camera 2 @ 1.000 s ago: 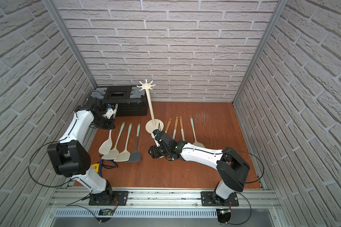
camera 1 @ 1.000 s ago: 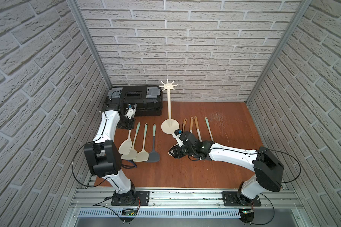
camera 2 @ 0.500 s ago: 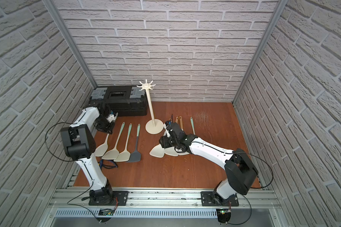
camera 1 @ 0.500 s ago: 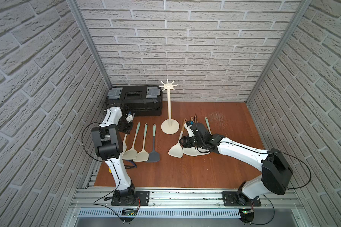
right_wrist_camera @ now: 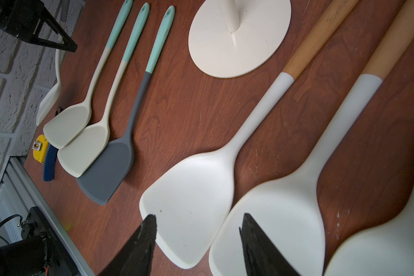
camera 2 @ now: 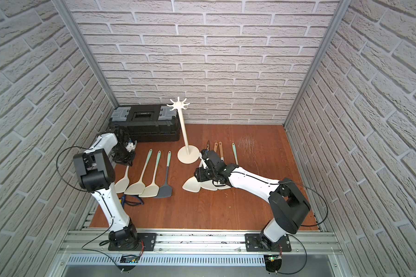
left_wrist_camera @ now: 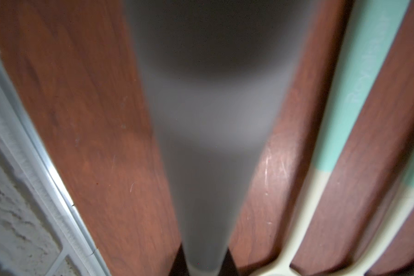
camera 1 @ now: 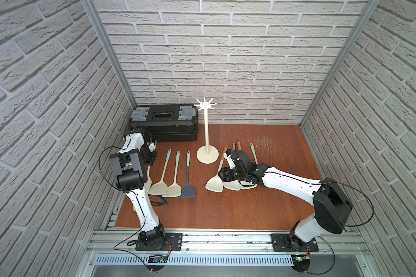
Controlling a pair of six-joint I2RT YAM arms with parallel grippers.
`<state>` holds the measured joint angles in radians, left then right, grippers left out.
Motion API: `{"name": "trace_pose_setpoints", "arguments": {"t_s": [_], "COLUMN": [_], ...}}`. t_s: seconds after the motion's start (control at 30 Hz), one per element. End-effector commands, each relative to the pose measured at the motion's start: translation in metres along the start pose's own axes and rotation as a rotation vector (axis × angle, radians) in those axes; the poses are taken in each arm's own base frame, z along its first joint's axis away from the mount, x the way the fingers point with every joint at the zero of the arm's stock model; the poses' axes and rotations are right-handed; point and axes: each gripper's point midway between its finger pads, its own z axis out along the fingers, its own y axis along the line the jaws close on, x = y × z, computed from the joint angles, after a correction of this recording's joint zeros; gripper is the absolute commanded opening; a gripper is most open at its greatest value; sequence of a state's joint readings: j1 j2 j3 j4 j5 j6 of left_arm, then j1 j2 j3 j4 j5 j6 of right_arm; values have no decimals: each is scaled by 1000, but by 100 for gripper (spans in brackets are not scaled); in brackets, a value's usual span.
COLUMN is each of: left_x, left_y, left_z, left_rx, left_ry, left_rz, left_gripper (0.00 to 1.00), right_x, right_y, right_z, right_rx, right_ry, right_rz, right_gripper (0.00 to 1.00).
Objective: Take the spatula off the kitchen utensil rack
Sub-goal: Place the spatula at the center of the board.
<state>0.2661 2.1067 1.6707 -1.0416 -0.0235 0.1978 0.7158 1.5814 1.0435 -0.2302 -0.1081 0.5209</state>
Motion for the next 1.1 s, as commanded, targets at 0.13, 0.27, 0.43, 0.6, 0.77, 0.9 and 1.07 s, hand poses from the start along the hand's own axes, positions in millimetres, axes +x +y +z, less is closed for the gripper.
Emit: {"name": "trace_pose_setpoints", "arguments": {"t_s": [0.13,0.27,0.43,0.6,0.77,0.9,1.07], "left_x": [-4,-5,-8,-11,-16,-16,-12], "left_y": [2,3,0,-5,-21,-39,-63], "left_z": [13,13,-1,-38,-119,-186,-219], "left_rx": [1,-3,2,12,22,45,111], "left_ry": [28,28,-10,-99,-297,-536,-870], "left_rz": [-11,-18,-17,-18,1,25,-2], "left_gripper": [9,20,31,36,41,51,98], "right_x": [-7,-8,-12,-19,-36,-53,-60], "right_y": [-1,-1,0,-2,-32,-72,-127], "right_z": [-9,-11,-17,-31,-67,-109,-155], "right_rx": [11,15,17,49,250,476,706], "right_ry": [-31,-33,-50,-72,-133,-246,-409], "right_rz": [6,4,3,-28,-98,-103,-24], "right_gripper": [58,59,59,60,68,81,99]}}
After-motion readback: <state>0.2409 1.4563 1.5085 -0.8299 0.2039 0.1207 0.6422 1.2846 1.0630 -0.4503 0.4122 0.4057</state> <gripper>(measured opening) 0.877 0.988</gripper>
